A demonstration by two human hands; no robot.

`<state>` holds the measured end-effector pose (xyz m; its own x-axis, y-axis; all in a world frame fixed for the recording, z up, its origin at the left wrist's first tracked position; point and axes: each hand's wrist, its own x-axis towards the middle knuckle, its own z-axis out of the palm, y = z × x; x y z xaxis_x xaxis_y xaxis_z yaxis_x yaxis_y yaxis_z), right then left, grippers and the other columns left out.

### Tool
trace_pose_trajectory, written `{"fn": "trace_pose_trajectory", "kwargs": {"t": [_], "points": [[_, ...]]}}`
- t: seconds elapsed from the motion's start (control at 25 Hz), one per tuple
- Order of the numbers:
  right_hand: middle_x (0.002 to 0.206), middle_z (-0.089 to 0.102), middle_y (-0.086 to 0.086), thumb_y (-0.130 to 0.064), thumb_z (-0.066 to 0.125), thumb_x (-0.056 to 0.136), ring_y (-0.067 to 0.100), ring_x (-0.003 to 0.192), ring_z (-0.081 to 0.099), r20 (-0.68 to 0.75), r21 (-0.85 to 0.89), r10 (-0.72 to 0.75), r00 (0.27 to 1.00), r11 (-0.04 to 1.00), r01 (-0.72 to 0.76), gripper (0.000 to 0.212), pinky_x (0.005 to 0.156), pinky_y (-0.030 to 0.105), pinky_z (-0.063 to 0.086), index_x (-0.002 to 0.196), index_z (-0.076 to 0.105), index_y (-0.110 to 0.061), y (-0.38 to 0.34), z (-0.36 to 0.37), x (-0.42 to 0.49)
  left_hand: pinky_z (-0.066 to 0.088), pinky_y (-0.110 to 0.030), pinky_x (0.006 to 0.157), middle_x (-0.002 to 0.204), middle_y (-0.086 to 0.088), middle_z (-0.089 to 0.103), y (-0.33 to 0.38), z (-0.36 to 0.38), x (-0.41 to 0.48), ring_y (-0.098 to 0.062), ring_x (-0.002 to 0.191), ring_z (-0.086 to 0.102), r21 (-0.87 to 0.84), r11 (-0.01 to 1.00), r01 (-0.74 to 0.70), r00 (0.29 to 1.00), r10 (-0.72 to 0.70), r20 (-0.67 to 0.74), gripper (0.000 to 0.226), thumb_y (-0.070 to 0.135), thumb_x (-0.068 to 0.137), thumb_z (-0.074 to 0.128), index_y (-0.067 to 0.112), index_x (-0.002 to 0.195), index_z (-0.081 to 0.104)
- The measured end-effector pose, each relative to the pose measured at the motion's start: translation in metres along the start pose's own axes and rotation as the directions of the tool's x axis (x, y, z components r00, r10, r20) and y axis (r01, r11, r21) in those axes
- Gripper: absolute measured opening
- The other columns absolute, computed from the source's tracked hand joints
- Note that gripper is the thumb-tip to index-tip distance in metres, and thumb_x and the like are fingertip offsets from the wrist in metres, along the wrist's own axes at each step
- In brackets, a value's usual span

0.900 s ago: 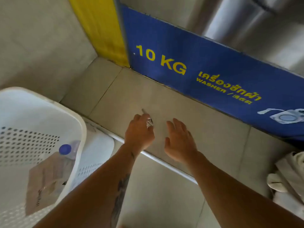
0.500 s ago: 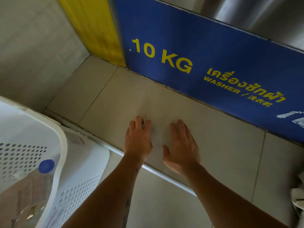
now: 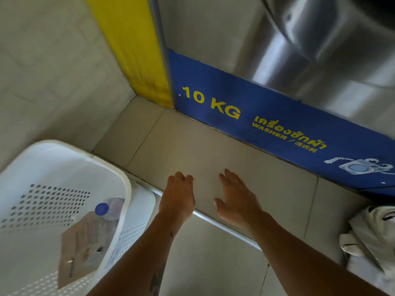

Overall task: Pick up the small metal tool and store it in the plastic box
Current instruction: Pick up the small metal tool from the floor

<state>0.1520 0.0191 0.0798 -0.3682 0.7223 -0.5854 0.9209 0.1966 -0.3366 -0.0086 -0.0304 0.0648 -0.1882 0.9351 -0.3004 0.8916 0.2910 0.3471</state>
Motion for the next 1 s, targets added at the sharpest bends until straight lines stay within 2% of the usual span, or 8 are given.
{"fn": "trace_pose_trajectory", "kwargs": {"t": [0.16,0.36,0.48,0.64,0.72,0.8,0.88,1.0], "points": [[0.166,0.006,-0.003,-0.034,0.05,0.095,0.014,0.151,0.004,-0.014,-0.003,-0.047,0.999,0.999,0.047,0.072,0.117,0.036,0.022,0.155,0.014,-0.019,-0.043,-0.055,-0.071,0.052,-0.031,0.085,0.111,-0.004,0.062,0.02,-0.075,-0.053,-0.022,0.103,0.054,-0.106,0.994,-0.01,0.998,0.003,-0.058,0.027,0.005,0.092,0.051,0.013,0.112,0.066],[0.165,0.012,-0.002,-0.031,0.047,0.096,0.015,0.15,0.01,-0.06,-0.053,-0.162,0.985,0.986,0.159,0.066,0.118,0.033,0.02,0.155,0.019,-0.019,-0.111,-0.155,-0.184,0.043,-0.015,0.086,0.107,0.0,0.069,0.061,-0.21,-0.155,-0.015,0.096,0.064,-0.298,0.953,0.049,0.987,-0.092,-0.13,0.018,0.014,0.096,0.053,0.015,0.107,0.067],[0.164,0.016,-0.003,-0.032,0.045,0.097,0.014,0.15,0.013,-0.094,-0.067,-0.236,0.967,0.971,0.23,0.063,0.118,0.033,0.019,0.154,0.021,-0.02,-0.146,-0.206,-0.255,0.044,-0.017,0.084,0.102,-0.002,0.07,0.097,-0.291,-0.223,-0.015,0.09,0.062,-0.338,0.937,0.087,0.97,-0.158,-0.187,0.02,0.013,0.096,0.049,0.013,0.1,0.068],[0.161,0.023,0.001,-0.031,0.043,0.097,0.02,0.147,0.023,-0.098,-0.135,-0.367,0.925,0.926,0.353,0.059,0.115,0.035,0.024,0.152,0.026,-0.016,-0.175,-0.252,-0.348,0.038,-0.02,0.054,0.087,-0.004,0.07,0.148,-0.367,-0.313,-0.017,0.073,0.056,-0.341,0.905,0.254,0.914,-0.339,-0.221,0.026,0.01,0.09,0.043,0.011,0.082,0.068],[0.155,0.034,0.004,-0.028,0.043,0.096,0.025,0.139,0.035,-0.105,-0.177,-0.418,0.902,0.901,0.397,0.053,0.106,0.037,0.033,0.146,0.035,-0.012,-0.186,-0.269,-0.392,0.039,-0.03,0.055,0.08,-0.015,0.069,0.165,-0.386,-0.354,-0.026,0.07,0.059,-0.469,0.825,0.315,0.847,-0.467,-0.252,0.023,0.011,0.087,0.043,0.005,0.07,0.058],[0.146,0.043,0.008,-0.029,0.043,0.093,0.029,0.132,0.042,-0.107,-0.182,-0.474,0.874,0.873,0.452,0.048,0.101,0.038,0.038,0.137,0.045,-0.01,-0.198,-0.282,-0.437,0.047,-0.032,0.063,0.077,-0.013,0.071,0.177,-0.404,-0.4,-0.029,0.075,0.065,-0.635,0.696,0.334,0.757,-0.6,-0.259,0.026,0.013,0.085,0.041,0.007,0.067,0.058],[0.141,0.049,0.009,-0.038,0.037,0.083,0.029,0.129,0.046,-0.082,-0.159,-0.533,0.842,0.841,0.517,0.056,0.1,0.037,0.04,0.13,0.051,-0.012,-0.214,-0.281,-0.477,0.053,-0.036,0.068,0.076,-0.008,0.072,0.184,-0.418,-0.451,-0.026,0.073,0.066,-0.819,0.503,0.275,0.674,-0.708,-0.209,0.03,0.012,0.085,0.041,0.011,0.073,0.068],[0.143,0.051,0.003,-0.047,0.036,0.077,0.023,0.132,0.047,-0.046,-0.081,-0.631,0.774,0.775,0.627,0.065,0.106,0.035,0.039,0.135,0.052,-0.021,-0.243,-0.26,-0.531,0.048,-0.031,0.06,0.07,-0.006,0.069,0.182,-0.433,-0.538,-0.021,0.062,0.059,-0.967,0.227,0.117,0.583,-0.804,-0.118,0.026,0.006,0.086,0.047,0.012,0.077,0.071]]}}
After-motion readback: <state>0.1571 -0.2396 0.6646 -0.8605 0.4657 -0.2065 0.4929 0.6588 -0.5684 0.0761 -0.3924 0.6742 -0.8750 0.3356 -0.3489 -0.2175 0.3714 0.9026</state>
